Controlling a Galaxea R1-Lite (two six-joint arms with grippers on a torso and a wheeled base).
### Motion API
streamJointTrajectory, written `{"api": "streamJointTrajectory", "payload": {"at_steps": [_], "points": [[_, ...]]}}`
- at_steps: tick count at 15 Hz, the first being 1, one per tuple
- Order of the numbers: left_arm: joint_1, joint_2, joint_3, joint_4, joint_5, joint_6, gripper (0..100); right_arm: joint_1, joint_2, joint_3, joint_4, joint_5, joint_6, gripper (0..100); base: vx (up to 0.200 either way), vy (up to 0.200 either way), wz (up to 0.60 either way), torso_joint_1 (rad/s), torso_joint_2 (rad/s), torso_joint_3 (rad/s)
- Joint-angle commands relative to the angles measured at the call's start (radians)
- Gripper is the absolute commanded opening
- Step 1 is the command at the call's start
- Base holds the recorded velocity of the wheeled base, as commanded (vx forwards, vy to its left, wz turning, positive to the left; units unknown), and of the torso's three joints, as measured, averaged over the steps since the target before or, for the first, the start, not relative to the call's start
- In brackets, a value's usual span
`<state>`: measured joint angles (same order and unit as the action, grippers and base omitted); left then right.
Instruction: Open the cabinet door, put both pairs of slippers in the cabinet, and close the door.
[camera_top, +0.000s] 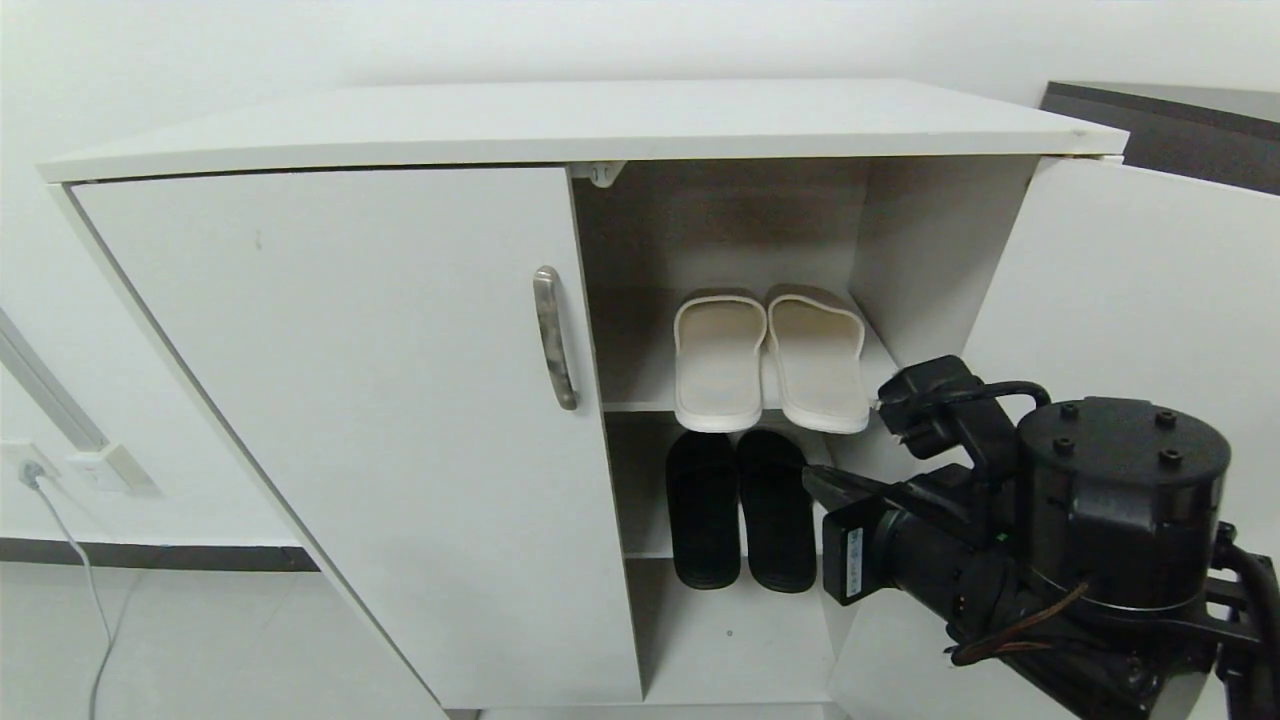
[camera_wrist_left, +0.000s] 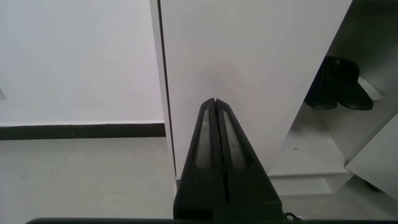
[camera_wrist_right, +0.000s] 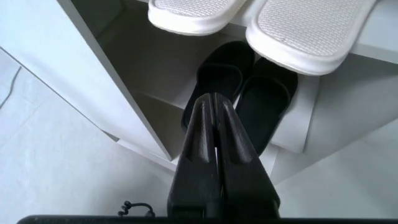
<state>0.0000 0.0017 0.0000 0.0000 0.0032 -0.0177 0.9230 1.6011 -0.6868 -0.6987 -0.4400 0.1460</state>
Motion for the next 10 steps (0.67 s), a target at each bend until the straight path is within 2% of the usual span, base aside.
{"api": "streamJointTrajectory", "payload": {"at_steps": [1, 10], "points": [[0.0, 0.0, 0.0, 0.0, 0.0, -0.001, 0, 0.0, 0.033, 0.006, -0.007, -0.003, -0.002, 0, 0.0, 0.0, 0.0, 0.0, 0.0, 0.0], [0.0, 0.0, 0.0, 0.0, 0.0, 0.001, 0, 0.0, 0.06, 0.029, -0.039, -0.014, -0.005, 0, 0.0, 0.0, 0.0, 0.0, 0.0, 0.0]]}}
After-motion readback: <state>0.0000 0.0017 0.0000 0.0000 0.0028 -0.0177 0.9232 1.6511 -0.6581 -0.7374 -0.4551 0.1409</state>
